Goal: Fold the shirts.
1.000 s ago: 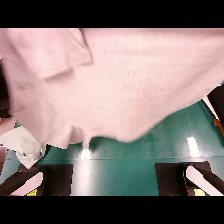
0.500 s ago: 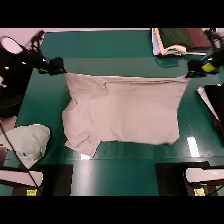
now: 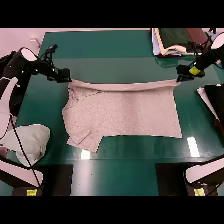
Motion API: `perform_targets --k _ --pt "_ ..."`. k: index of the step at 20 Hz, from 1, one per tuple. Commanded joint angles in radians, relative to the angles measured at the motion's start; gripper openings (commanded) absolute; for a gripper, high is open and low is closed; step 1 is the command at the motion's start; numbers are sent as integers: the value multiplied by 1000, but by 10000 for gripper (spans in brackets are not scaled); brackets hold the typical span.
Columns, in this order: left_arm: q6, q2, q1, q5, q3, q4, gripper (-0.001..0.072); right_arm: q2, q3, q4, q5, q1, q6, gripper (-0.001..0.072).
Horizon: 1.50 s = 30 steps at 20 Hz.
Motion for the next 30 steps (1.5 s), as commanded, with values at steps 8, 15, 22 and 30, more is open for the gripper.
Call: perform_targets --k 8,15,22,30 --pt "-127 39 26 -97 -127 80 534 139 -253 -9 -100 1 -3 405" --pt "-193 460 29 -63 -654 215 533 367 -253 -8 -24 45 -22 405" --pt "-172 696 29 53 -1036 5 533 442 -253 -8 -22 107 -21 405" --pt "-72 696 29 148 -1096 -228 448 442 -253 -7 -2 107 -17 404"
